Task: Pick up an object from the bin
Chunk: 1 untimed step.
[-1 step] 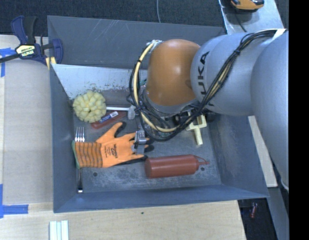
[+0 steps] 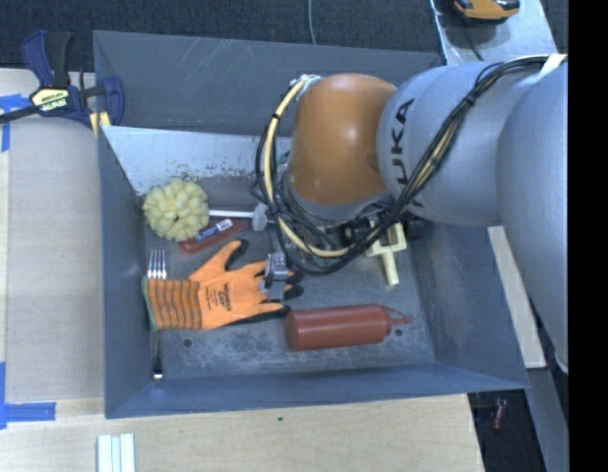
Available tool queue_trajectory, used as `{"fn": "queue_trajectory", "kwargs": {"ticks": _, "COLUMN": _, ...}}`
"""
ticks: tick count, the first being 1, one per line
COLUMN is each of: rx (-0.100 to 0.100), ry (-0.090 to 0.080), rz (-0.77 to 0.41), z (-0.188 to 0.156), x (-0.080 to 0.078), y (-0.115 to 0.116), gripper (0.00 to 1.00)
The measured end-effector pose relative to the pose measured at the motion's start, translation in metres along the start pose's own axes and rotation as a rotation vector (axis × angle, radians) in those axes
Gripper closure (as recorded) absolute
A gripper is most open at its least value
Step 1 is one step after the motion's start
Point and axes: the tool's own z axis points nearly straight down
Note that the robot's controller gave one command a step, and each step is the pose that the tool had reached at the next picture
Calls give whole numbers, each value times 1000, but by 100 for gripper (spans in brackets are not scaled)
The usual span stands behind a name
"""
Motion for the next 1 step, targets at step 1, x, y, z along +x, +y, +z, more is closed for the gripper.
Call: {"fn": "queue_trajectory", "kwargs": {"ticks": 1, "rx": 0, "ry": -4, "rz": -226, "z": 60, "x": -11, "y": -3, "gripper": 0}}
